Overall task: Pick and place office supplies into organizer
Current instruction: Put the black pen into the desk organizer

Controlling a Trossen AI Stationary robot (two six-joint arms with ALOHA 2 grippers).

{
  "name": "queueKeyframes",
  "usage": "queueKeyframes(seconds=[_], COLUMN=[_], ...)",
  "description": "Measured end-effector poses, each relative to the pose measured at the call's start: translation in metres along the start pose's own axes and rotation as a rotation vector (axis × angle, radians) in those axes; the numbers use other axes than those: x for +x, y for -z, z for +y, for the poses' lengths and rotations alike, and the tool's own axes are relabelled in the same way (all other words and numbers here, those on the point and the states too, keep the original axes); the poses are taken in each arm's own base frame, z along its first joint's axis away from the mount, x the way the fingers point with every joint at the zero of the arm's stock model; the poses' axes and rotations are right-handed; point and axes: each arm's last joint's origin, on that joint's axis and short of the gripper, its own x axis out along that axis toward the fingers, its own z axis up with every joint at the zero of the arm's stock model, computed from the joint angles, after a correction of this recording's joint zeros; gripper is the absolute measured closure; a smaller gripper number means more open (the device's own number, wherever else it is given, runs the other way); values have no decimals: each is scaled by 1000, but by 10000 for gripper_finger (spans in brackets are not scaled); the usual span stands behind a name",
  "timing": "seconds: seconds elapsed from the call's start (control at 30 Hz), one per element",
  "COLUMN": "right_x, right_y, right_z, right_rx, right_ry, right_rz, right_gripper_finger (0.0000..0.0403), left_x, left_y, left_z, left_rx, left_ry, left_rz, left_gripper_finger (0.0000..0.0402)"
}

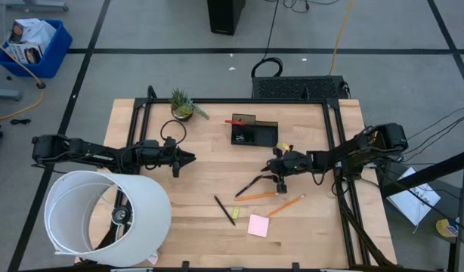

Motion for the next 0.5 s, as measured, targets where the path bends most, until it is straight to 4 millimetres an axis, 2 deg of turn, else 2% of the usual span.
queueKeyframes(seconds=[0.27,0.5], right_x=[-2,1], right_y=[4,10], right_z=[-3,-3], right_rx=[67,122], right_ry=[35,35], right_rz=[-6,34], right_gripper_finger=[272,203], left_x=[0,0], left_y=[0,0], left_z=[0,0], left_rx=[1,2], left_ry=[0,1], left_rz=[-1,-1], left_gripper_finger=[309,309])
